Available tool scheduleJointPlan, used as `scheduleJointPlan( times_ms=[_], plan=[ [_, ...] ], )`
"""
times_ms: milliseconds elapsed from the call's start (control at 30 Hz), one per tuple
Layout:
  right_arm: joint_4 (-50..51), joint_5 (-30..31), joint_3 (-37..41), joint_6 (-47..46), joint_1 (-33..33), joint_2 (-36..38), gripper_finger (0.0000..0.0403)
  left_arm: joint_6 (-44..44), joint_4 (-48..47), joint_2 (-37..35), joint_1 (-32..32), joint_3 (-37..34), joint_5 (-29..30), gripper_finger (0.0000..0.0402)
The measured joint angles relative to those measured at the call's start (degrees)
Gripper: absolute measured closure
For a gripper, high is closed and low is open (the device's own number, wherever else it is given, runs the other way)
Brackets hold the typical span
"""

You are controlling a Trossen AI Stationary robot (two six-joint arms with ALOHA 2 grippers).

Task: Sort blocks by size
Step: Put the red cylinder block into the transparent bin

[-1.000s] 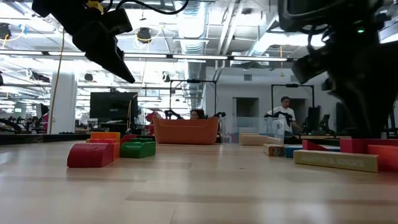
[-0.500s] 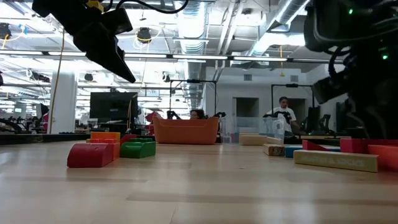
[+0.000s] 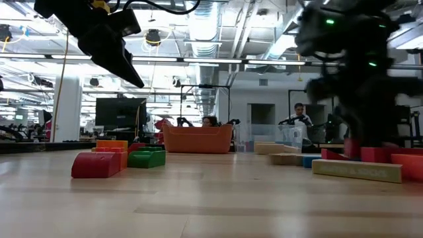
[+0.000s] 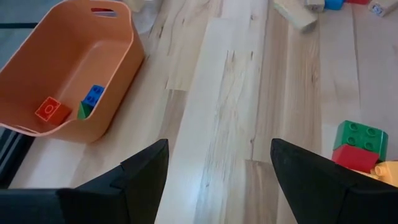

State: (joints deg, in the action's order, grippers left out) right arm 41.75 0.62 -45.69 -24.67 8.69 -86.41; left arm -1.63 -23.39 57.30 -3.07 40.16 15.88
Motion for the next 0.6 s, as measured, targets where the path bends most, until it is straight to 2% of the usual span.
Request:
scheduleJointPlan(
  times_ms=[200,367,467,600],
  plan=[
    [-1.7,1.5,-3.9,11.7,-12.1,4.5,0.0231,-1.6,1.3,0.0,0.0,-2.0,0.0,0.0127],
    [-9.5,2.3,-7.6,21.7,-24.0,5.5,0.0243,-2.6,2.2,0.0,0.0,-3.8,0.3,0.0127],
    [-14.3,2.6,-11.2,25.3,-30.9,3.5,0.0245,-3.4,4.4,0.0,0.0,-5.1,0.9,0.0127],
    [-12.9,2.8,-18.5,30.2,-37.2,-2.6,0.0237,-3.7,4.8,0.0,-0.2,-6.2,0.9,0.0127]
  ],
)
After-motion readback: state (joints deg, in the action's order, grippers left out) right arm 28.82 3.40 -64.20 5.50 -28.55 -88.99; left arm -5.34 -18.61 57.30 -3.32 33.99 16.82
